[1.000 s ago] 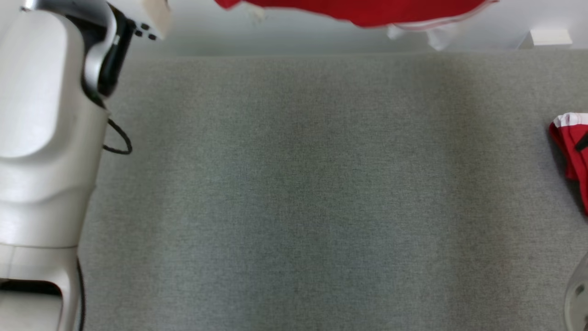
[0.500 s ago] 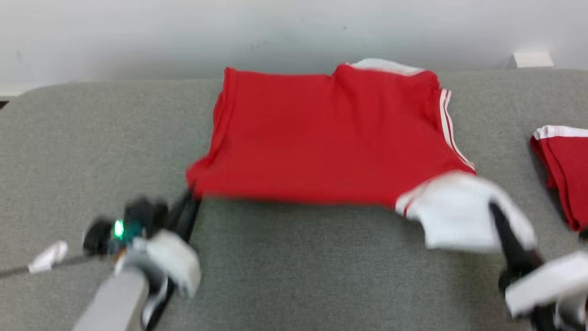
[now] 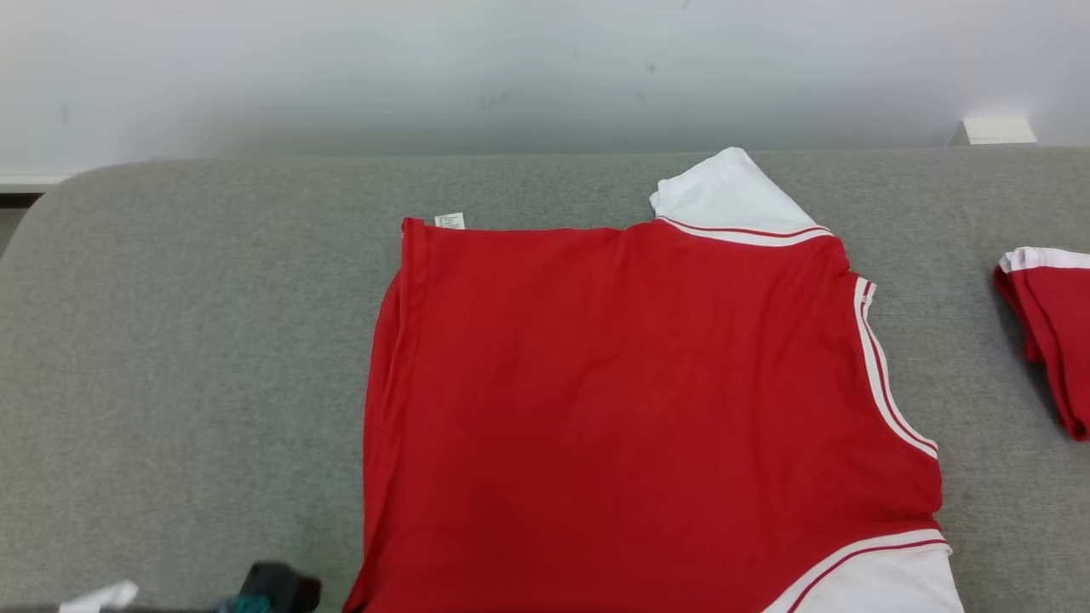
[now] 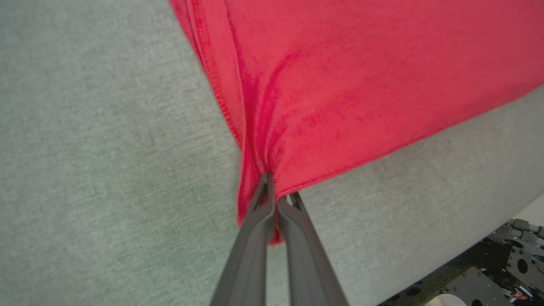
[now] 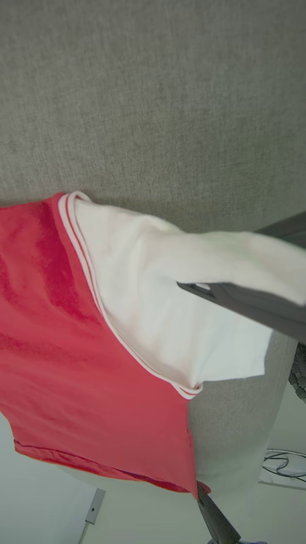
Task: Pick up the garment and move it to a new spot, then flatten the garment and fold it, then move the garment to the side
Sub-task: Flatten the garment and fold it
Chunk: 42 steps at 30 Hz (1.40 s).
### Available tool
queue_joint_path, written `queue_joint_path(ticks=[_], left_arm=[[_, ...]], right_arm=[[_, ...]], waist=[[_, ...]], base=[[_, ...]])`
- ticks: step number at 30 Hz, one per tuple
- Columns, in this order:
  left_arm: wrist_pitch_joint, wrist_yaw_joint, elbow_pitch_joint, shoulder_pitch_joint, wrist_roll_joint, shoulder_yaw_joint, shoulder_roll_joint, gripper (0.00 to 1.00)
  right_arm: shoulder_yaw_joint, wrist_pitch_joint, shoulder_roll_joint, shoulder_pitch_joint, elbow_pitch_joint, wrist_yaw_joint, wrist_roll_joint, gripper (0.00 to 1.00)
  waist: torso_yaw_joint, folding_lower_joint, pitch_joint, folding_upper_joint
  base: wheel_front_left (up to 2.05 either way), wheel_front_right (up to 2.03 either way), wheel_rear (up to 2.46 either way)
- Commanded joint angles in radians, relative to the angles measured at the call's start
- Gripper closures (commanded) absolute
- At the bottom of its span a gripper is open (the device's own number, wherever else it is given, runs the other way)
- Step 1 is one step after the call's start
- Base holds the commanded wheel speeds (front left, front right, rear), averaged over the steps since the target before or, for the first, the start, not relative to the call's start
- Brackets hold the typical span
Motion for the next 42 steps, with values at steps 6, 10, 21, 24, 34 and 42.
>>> queue_joint_path(ticks=[6, 10, 21, 24, 34, 42], left_arm=[[0.293, -0.077, -0.163, -0.167, -0.138, 0.005, 0.057, 1.00], [0.452, -0.106, -0.154, -0.321, -0.236, 0.007, 0.039, 1.00], [0.518, -0.059, 0.067, -0.589, -0.253, 0.022, -0.067, 0.00], [0.456, -0.049, 0.084, -0.557, -0.252, 0.046, -0.071, 0.00], [0.257, 0.058, -0.086, -0.304, -0.205, 0.127, -0.031, 0.00], [0.220, 0.077, -0.053, -0.293, -0.172, 0.096, -0.056, 0.00]], right_arm=[[-0.061, 0.212, -0.042, -0.131, -0.074, -0.002, -0.003, 1.00], [-0.104, 0.367, -0.026, -0.275, -0.076, -0.002, -0.028, 1.00], [-0.160, 0.442, 0.105, -0.583, 0.035, -0.002, -0.193, 0.00], [-0.165, 0.356, 0.097, -0.548, -0.003, -0.002, -0.175, 0.00], [-0.080, 0.079, -0.058, -0.256, -0.092, -0.002, -0.305, 0.00], [0.001, -0.029, -0.048, -0.311, 0.077, -0.002, -0.364, 0.00]], waist=[[0.029, 0.0003, 0.023, 0.0000], [0.031, 0.0003, 0.050, 0.0000], [0.013, 0.0003, 0.093, 0.0000], [0.000, 0.0003, 0.082, 0.0000], [-0.028, 0.0003, 0.064, 0.0000], [-0.022, 0.0003, 0.107, 0.0000]], base=[[0.00, 0.00, 0.00], [0.00, 0.00, 0.00], [0.00, 0.00, 0.00], [0.00, 0.00, 0.00], [0.00, 0.00, 0.00], [0.00, 0.00, 0.00]])
